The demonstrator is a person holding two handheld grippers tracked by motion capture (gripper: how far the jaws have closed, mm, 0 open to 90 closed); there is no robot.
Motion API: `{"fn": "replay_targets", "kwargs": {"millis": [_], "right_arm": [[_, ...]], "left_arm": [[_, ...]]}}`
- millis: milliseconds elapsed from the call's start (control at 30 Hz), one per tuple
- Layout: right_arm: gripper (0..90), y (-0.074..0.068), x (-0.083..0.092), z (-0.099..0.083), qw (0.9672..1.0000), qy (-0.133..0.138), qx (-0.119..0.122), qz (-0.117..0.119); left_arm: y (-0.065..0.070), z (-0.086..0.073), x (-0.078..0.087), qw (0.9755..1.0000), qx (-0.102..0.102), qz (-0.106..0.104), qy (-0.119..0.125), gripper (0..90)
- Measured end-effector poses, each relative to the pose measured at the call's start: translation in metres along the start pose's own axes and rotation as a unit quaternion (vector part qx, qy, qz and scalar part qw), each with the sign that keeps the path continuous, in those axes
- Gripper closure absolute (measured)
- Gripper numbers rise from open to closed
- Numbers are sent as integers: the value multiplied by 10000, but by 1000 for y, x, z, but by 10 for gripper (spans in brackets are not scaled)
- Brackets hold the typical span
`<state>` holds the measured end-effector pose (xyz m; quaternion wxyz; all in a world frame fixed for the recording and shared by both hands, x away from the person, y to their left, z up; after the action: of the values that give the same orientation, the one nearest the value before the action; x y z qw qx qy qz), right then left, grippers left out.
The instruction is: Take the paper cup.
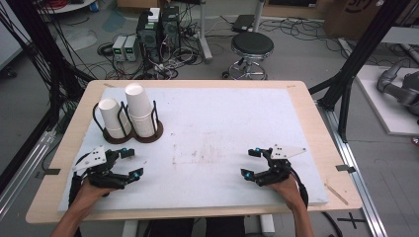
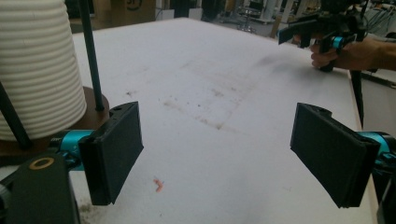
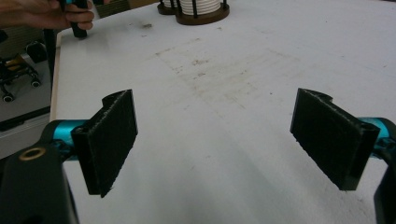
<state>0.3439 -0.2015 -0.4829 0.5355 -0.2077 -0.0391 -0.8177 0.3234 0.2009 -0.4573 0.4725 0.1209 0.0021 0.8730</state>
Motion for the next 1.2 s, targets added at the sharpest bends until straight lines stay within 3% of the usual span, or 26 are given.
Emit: {"fn": "replay_targets", "kwargs": {"millis": [367, 533, 567, 833, 1200], "right_arm": [[153, 1, -2, -1, 10000, -86, -30, -12], [153, 1, -2, -1, 9999, -110, -15, -31], [153, 1, -2, -1, 9999, -121, -34, -40], [153, 0, -3, -1, 9999, -150, 27, -72], [153, 0, -3, -1, 9998, -173, 61, -90]], "left_arm": [[-1, 54, 21, 9991, -382, -135, 121, 167], [-6, 90, 34, 9979, -585, -206, 193, 167], [-6, 90, 34, 9979, -585, -206, 193, 167], [-28, 132, 43, 9975, -656, -259, 108, 166], [-51, 171, 37, 9954, -787, -506, -196, 163]]}}
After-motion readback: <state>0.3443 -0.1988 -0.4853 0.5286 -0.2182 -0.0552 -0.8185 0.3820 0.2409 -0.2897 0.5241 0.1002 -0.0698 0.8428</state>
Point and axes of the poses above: each handheld gripper's, and its own axes: x roughly backward along the jaws, z roughly out of its top, y roughly to its right, the point moved 8 cm from there along -x, roughly forward along the jaws, and after that the axes turned 1 degree about z, right-handed, at the moved point
